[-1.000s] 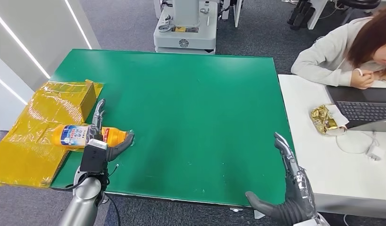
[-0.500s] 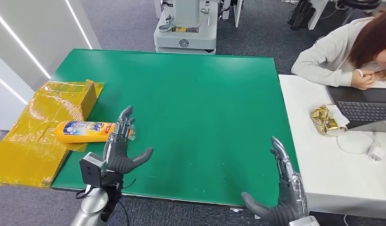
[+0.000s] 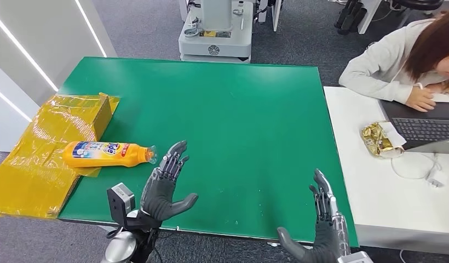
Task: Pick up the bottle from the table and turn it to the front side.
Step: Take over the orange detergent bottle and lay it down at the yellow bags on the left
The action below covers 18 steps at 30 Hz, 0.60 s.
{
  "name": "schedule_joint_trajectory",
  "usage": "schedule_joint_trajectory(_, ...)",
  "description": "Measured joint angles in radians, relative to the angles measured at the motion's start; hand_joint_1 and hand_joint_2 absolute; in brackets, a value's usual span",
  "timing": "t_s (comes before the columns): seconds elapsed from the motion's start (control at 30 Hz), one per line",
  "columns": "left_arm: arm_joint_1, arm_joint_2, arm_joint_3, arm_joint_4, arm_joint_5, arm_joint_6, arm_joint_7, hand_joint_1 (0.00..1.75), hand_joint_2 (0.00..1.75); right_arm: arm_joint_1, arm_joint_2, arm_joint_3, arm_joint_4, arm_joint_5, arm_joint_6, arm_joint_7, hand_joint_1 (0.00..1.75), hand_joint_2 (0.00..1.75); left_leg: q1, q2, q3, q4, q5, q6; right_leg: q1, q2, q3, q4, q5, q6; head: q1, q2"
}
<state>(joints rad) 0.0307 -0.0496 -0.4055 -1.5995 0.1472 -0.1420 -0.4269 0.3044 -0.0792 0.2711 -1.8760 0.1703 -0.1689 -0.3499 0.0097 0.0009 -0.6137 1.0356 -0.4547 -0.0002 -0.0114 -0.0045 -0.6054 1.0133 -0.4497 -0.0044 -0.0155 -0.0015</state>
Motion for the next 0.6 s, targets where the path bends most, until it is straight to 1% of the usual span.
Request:
schedule_joint_trajectory(0.13, 0.008, 0.000, 0.000, -0.016, -0.020, 0.009, 0.004, 0.00, 1.75, 0.011, 0.023, 0.000, -0.015, 0.014, 0.002, 0.019, 0.00, 1.75, 0.000, 0.000, 0.000, 0.000, 0.000, 0.000, 0.000, 0.000, 0.000, 0.000, 0.000, 0.000, 0.000, 0.000)
schedule_joint_trajectory(0.33, 0.008, 0.000, 0.001, -0.030, -0.025, 0.033, -0.011, 0.00, 1.75, 0.027, 0.052, -0.006, -0.044, 0.037, 0.007, 0.021, 0.00, 1.75, 0.000, 0.000, 0.000, 0.000, 0.000, 0.000, 0.000, 0.000, 0.000, 0.000, 0.000, 0.000, 0.000, 0.000)
schedule_joint_trajectory(0.6, 0.009, 0.000, 0.002, -0.044, -0.025, 0.039, -0.018, 0.00, 1.75, 0.040, 0.070, -0.017, -0.070, 0.042, 0.014, 0.018, 0.00, 1.75, 0.000, 0.000, 0.000, 0.000, 0.000, 0.000, 0.000, 0.000, 0.000, 0.000, 0.000, 0.000, 0.000, 0.000)
